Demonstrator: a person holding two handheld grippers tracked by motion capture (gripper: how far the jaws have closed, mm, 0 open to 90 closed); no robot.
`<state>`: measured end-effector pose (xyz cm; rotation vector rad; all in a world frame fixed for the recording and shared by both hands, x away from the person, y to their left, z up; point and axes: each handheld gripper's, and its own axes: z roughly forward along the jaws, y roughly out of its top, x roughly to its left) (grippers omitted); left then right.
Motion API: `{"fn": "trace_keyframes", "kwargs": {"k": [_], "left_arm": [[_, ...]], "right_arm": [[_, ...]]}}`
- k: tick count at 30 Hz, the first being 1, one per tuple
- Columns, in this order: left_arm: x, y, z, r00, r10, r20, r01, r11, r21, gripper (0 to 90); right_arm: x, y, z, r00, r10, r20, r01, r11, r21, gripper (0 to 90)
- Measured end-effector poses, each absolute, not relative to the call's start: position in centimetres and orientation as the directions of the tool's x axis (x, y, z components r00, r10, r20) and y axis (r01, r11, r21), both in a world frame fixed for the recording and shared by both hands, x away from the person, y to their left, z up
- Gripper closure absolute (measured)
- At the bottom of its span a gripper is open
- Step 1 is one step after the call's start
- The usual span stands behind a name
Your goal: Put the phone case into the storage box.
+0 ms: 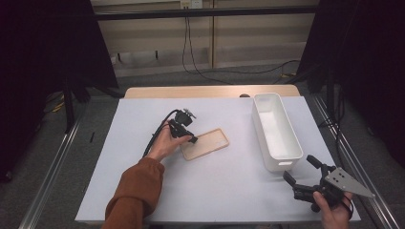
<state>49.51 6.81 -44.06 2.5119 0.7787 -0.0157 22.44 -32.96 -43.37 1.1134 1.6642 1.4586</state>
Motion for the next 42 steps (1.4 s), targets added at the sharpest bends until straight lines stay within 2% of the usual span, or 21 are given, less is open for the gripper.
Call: {"fn": "trace_keyframes", "kwargs": {"k": [10,12,28,32,42], "left_arm": [[49.54,7.00,-44.12,0.827,0.538,-0.166,0.545,-0.692,0.473,73.6],[49.61,7.04,-44.02,0.833,0.533,-0.147,0.533,-0.705,0.468,78.4],[49.52,7.02,-43.97,0.837,0.533,-0.126,0.523,-0.708,0.474,82.6],[49.45,7.12,-43.93,0.842,0.530,-0.104,0.510,-0.718,0.474,87.4],[49.08,7.05,-43.94,0.847,0.527,-0.074,0.491,-0.722,0.488,87.7]], "right_arm": [[22.46,-32.99,-43.40,-0.424,0.904,0.058,0.179,0.020,0.984,0.6],[22.46,-32.99,-43.40,-0.421,0.905,0.062,0.180,0.016,0.983,0.6],[22.47,-32.98,-43.43,-0.425,0.903,0.061,0.182,0.020,0.983,0.6],[22.47,-32.99,-43.44,-0.426,0.903,0.061,0.182,0.020,0.983,0.6],[22.47,-33.01,-43.43,-0.422,0.904,0.064,0.182,0.015,0.983,0.6]]}}
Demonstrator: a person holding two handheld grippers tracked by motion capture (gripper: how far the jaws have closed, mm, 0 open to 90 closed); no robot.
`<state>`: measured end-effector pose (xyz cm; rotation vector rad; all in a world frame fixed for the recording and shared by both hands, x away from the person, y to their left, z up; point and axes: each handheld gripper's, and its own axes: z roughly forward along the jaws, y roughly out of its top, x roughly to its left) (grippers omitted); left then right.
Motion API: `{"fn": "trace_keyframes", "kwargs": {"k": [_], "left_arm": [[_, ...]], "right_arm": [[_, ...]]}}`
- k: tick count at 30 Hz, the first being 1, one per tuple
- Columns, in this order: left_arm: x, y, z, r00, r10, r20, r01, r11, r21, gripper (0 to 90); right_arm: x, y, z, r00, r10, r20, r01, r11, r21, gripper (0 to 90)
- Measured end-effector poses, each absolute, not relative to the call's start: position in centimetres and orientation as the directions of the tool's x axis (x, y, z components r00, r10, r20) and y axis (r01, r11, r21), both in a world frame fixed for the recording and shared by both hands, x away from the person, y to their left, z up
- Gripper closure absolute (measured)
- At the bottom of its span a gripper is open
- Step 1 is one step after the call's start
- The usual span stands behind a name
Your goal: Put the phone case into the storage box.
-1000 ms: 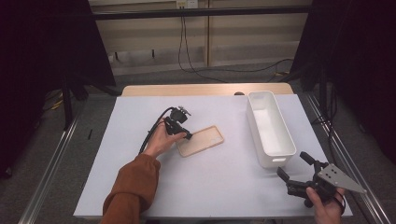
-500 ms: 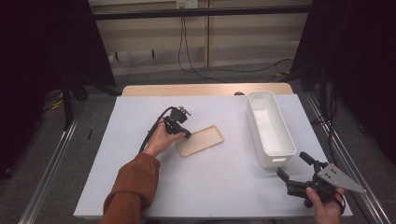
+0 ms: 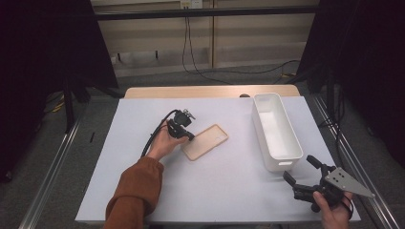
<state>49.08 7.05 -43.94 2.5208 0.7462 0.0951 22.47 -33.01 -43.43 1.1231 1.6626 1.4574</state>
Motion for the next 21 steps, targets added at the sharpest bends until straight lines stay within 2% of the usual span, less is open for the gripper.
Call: {"fn": "trace_keyframes", "kwargs": {"k": [8,16,21], "left_arm": [[48.9,7.4,-44.0,0.845,0.530,-0.072,0.489,-0.711,0.505,87.8],[48.9,8.2,-44.1,0.808,0.579,-0.111,0.540,-0.651,0.534,87.8],[48.9,8.6,-44.0,0.808,0.580,-0.108,0.536,-0.646,0.543,87.8]], "right_arm": [[22.5,-33.0,-43.4,-0.421,0.905,0.065,0.183,0.014,0.983,0.6],[22.5,-33.1,-43.4,-0.420,0.905,0.065,0.183,0.015,0.983,0.6],[22.5,-33.1,-43.5,-0.419,0.906,0.065,0.183,0.014,0.983,0.6]]}}
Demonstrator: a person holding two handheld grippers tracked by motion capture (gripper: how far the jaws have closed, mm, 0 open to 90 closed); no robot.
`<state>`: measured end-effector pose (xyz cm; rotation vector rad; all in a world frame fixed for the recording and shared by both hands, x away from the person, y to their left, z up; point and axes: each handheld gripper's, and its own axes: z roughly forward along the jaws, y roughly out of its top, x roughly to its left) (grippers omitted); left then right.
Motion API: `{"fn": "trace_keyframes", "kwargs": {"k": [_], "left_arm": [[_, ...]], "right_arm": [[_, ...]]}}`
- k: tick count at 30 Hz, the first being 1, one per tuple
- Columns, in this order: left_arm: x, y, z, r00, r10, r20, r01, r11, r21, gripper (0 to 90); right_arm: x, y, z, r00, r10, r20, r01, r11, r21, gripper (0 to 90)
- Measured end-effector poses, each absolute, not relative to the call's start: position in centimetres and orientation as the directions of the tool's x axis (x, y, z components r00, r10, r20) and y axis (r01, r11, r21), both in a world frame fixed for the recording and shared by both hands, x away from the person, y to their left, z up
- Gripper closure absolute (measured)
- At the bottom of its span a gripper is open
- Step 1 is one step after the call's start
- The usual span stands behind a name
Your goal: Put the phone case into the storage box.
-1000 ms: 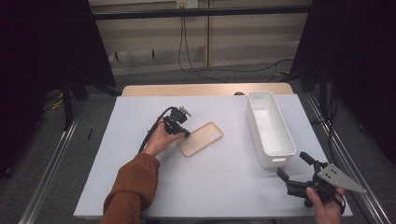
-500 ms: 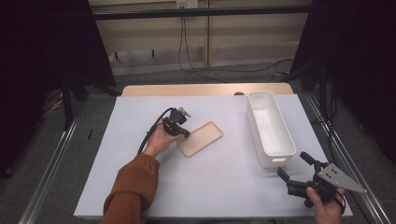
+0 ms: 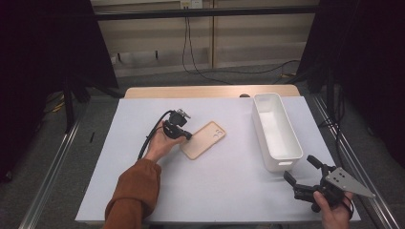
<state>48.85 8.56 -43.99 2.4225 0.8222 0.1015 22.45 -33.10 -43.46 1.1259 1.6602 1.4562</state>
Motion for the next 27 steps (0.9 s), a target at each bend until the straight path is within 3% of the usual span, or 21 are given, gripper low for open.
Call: {"fn": "trace_keyframes", "kwargs": {"k": [27], "left_arm": [[46.9,9.7,-42.3,0.767,0.628,-0.131,0.506,-0.468,0.725,87.8]], "right_arm": [[22.0,-33.3,-43.4,-0.402,0.913,0.065,0.185,0.012,0.983,0.6]]}}
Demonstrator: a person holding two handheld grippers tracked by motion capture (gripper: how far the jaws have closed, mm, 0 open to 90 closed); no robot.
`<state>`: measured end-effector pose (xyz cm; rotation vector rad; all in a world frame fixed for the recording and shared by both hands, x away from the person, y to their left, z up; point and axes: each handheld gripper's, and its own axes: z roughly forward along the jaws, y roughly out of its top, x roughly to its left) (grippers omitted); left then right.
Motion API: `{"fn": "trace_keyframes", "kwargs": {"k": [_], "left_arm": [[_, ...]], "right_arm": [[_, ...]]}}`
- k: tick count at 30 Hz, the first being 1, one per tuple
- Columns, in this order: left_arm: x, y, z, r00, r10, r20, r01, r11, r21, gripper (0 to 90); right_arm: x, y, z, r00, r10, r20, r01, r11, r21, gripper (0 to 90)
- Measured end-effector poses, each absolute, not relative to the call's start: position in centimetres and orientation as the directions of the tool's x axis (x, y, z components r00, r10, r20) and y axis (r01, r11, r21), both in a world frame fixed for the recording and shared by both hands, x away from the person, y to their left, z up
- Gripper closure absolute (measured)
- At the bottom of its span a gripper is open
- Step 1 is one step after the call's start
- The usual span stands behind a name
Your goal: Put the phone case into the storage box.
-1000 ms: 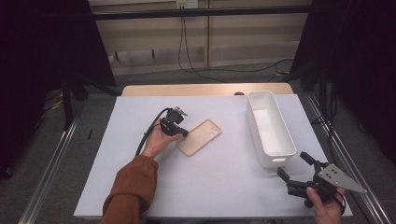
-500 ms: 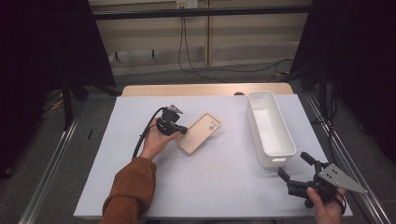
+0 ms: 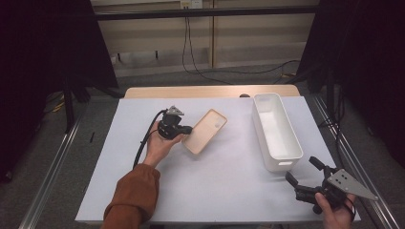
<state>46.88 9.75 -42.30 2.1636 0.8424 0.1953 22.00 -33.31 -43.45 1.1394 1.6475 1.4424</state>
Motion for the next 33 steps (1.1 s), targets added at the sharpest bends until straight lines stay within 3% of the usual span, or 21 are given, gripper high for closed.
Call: {"fn": "trace_keyframes", "kwargs": {"k": [33], "left_arm": [[41.6,11.9,-39.9,0.758,0.643,-0.111,0.401,-0.324,0.857,87.8]], "right_arm": [[22.2,-33.2,-43.2,-0.406,0.912,0.051,0.170,0.021,0.985,0.2]]}}
